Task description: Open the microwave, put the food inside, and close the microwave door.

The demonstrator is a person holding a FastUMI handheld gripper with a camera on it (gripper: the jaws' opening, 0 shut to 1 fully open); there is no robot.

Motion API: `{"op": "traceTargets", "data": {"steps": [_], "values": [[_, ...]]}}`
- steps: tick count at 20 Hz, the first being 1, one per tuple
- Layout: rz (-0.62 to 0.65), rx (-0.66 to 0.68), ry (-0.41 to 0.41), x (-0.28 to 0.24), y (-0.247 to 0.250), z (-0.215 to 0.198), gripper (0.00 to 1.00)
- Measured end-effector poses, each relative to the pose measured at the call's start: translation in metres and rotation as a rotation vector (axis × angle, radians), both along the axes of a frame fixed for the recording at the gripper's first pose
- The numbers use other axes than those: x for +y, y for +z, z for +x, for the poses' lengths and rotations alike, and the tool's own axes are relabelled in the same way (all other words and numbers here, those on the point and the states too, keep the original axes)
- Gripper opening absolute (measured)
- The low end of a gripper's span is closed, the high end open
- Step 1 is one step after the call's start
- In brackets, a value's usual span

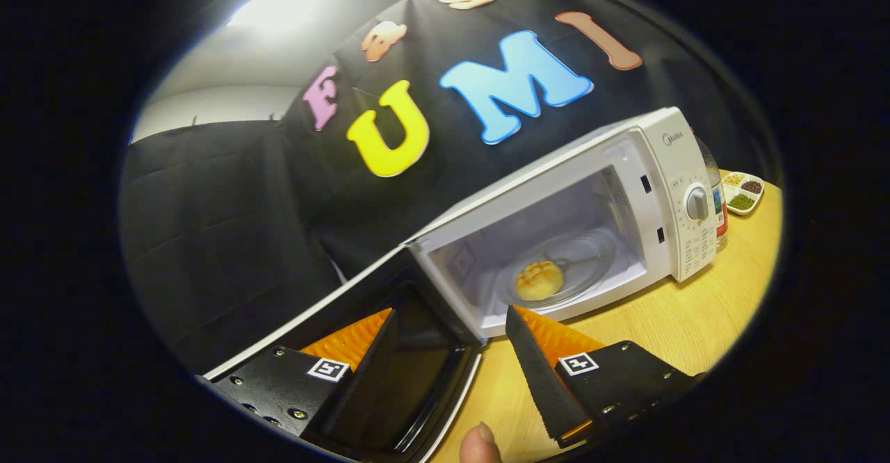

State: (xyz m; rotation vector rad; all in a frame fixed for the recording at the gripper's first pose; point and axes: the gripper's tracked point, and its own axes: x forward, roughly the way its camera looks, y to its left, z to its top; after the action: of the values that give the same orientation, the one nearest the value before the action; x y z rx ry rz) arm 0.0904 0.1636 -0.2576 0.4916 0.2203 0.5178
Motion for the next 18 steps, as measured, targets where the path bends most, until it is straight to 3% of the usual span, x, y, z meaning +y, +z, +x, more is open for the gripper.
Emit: {"op": "traceTargets", "data": {"steps": [5,9,13,15,18], "values": [[-0.062,-0.194,0.225,0.036,0.050,-0.123,0.94],[-0.155,-0.359,0.330,0.074,0.065,-0.185,0.94],[-0.247,-0.412,0.413,0.124,0.043,-0.212,0.94],[-0.233,-0.413,0.452,0.149,0.030,-0.219,0.94],[-0.262,-0.392,0.438,0.170,0.008,-0.211,0.93]]}}
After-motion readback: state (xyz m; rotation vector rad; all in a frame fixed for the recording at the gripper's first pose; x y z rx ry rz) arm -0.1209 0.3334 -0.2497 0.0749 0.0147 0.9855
